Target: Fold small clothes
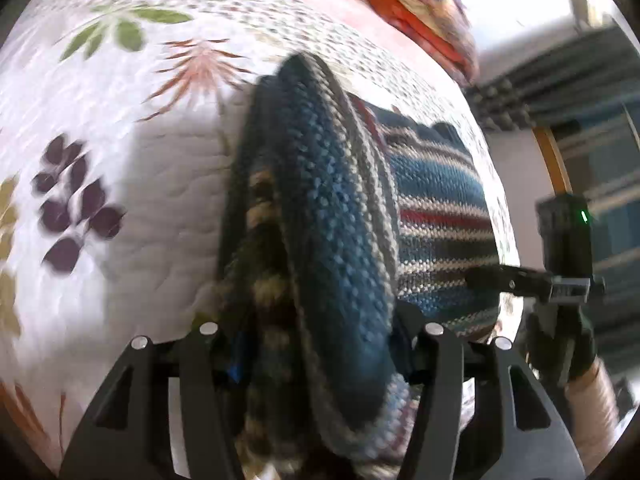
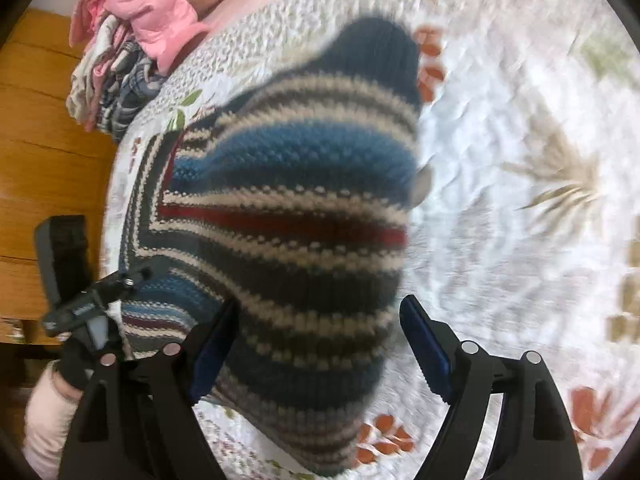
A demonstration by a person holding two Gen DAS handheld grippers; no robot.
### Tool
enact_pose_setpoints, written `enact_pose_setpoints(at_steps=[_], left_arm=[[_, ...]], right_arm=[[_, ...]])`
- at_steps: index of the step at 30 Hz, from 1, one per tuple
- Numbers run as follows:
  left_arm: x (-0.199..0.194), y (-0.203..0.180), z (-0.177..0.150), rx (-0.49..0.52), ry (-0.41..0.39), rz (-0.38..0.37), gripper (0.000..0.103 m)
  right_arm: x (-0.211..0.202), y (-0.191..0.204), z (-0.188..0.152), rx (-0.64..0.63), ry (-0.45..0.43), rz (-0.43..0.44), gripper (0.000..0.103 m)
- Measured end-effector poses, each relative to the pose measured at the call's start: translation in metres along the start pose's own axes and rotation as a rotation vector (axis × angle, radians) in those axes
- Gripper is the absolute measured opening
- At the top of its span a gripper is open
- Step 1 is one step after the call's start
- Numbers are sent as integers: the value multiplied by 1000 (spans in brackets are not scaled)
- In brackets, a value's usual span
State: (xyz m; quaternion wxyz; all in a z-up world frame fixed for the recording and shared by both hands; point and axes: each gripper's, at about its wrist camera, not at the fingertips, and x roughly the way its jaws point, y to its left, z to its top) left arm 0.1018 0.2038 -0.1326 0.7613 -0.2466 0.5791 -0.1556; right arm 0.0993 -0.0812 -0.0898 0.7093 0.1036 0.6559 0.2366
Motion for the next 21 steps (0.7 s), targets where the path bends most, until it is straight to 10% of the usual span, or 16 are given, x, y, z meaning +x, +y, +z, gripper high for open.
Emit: enact_pose_setpoints(at_steps=[11,21], left_arm=[[-69,-70,-75,212,-248,285,59],[-32,-54,-106,219,-170,398,63]], right_arm=[[-47,28,-77,-66,-161,-184,83],[-12,6,-108,-22,-47,-272,83]])
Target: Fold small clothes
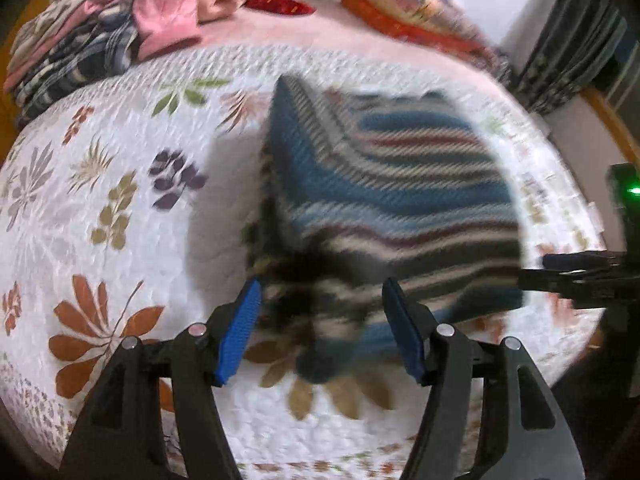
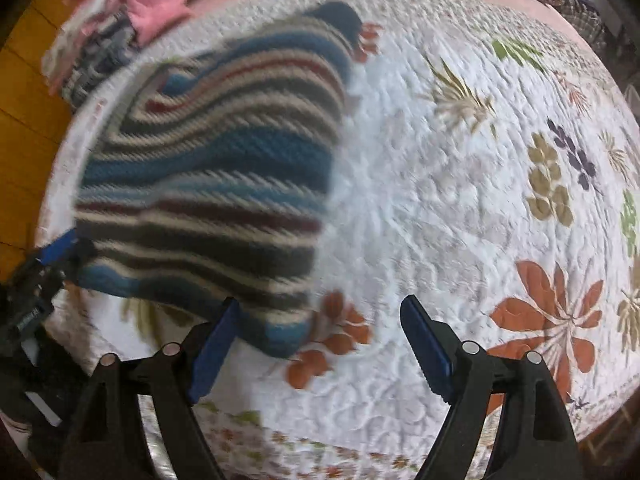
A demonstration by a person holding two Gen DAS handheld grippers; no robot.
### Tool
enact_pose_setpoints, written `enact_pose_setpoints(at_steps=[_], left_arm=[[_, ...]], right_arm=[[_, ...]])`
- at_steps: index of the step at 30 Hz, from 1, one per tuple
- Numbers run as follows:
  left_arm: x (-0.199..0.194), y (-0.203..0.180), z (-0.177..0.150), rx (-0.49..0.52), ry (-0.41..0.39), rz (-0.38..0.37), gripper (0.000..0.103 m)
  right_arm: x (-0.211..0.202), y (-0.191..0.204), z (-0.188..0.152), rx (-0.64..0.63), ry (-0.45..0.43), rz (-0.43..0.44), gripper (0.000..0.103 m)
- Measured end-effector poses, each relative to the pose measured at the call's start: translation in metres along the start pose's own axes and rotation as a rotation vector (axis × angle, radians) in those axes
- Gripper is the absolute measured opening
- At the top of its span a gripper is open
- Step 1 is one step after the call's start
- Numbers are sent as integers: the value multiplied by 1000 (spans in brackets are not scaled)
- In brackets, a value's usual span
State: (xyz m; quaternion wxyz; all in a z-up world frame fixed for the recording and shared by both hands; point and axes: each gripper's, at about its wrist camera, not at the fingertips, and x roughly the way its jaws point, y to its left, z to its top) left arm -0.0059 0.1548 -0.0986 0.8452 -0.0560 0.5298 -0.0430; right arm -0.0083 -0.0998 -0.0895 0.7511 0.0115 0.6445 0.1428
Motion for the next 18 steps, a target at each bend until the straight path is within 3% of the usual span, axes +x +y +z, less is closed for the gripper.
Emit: enact_pose_setpoints(at_steps=[5,13,16,18], left_arm=[[26,26,-1,-107,79,-26,67],[38,39,-1,-136,115,-55,70],[22,39,2,-166,112,-82,69],[8,36,3,-170,94,-97,69]], right_arm=[[20,-7,3,22,44,0,84],[39,-10,4,36,85,-11,86],[24,-11,2,54,53,-2,85],[2,-6,-1,28,-15,-42,85]])
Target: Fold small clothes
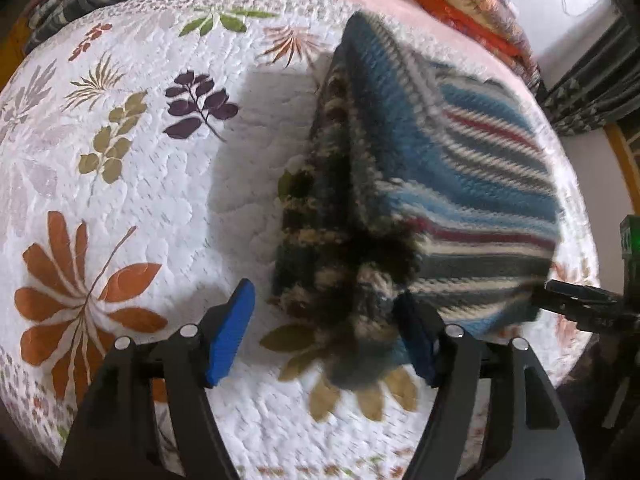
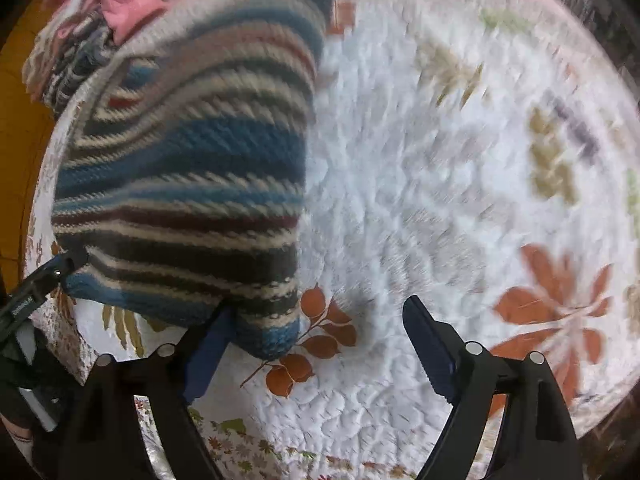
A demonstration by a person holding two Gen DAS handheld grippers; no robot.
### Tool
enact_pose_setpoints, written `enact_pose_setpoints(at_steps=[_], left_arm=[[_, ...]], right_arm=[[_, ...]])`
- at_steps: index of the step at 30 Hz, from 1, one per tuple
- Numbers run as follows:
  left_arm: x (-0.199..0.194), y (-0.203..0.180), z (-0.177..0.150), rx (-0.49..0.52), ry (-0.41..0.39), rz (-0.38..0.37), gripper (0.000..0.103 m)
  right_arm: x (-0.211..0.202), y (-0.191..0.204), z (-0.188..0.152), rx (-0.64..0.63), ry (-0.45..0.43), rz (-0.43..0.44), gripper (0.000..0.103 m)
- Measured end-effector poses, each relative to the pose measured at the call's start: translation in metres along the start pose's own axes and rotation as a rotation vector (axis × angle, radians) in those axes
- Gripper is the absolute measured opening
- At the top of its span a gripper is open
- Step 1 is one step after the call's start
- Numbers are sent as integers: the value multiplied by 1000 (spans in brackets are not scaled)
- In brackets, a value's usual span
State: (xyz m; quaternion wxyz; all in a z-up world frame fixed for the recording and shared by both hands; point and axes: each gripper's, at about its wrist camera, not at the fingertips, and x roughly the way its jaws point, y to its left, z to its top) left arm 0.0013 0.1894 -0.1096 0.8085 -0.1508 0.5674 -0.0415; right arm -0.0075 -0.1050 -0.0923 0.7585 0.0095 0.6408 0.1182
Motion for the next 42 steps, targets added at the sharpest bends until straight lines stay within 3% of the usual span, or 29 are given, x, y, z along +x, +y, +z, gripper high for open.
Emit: enact_pose_setpoints(at_steps=[4,6,9,15,20,31,37,42], left_arm=[[-37,-16,-9,29,-70,-8,78],[-49,-22,-16,53,-98,5,87],[-65,-34,-31,92,-147,42,91],[-79,-42,-46,119,-180,136,93],[-86,-38,-51,96,-182,184,94],[-105,-42,-68,115,-218,212,95],[-111,-48,-79,139,-224,193,96],[-115,-55,-85,158,-229,191,96]], right_arm=[[-48,9,-12,6,-158,5,99],[-66,11,-21,31,-210,28,99],[-77,21,-31,20,-253,25,99],[-80,44,-41,-44,-256,-104,99],[-81,56,-57,-82,-282,-104,99],[-99,53,-74,-30,-347,-137,99],[-101,50,-81,-1,-322,-107,99],[-99,57,-87,-28,-321,-169,99]])
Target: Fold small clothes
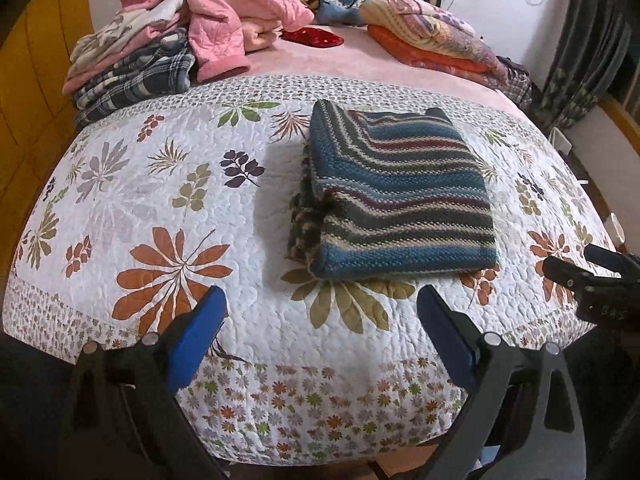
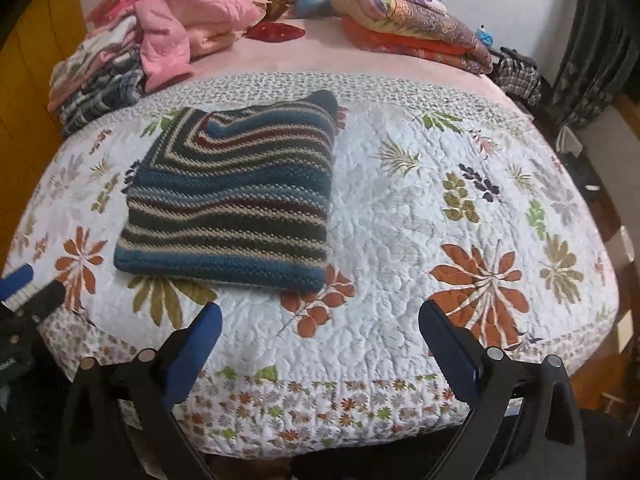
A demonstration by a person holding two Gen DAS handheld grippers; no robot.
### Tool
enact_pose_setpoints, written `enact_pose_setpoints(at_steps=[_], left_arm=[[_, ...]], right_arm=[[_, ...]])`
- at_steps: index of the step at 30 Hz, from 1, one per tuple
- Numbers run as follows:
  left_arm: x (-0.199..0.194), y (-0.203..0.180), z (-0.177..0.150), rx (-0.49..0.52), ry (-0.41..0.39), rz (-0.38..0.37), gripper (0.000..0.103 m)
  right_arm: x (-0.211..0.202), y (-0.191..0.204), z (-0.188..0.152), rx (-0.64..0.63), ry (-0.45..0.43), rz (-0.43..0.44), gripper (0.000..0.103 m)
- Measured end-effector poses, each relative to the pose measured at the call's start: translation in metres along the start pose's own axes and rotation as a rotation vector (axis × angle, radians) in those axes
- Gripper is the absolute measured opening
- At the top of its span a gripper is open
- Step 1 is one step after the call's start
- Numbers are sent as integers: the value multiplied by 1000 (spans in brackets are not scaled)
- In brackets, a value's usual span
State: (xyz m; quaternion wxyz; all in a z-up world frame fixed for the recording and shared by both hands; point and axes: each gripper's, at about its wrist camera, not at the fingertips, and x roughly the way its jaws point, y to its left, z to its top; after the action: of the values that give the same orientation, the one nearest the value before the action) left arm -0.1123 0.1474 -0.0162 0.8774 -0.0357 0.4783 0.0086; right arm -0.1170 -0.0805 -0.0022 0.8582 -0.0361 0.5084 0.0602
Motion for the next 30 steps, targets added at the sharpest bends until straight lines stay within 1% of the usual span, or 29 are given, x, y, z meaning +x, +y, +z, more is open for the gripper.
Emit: enact_pose_setpoints(at_steps=[4,8,14,20,30], left_arm=[[-1,-1,0,-6,5,-11,96],[-3,-1,1,-7,1,-3,96],[-2,0,3,-16,18,-7,96],[4,0,4,-11,37,8,96],[10,-3,5,1,48,43,96]], right_arm=[[1,3,-3,7,10,15,99],[4,4,-4,14,17,16,99],[7,8,-2,18,18,5,99],[12,13,1,15,31,11,99],[18,10,5,48,56,53,99]])
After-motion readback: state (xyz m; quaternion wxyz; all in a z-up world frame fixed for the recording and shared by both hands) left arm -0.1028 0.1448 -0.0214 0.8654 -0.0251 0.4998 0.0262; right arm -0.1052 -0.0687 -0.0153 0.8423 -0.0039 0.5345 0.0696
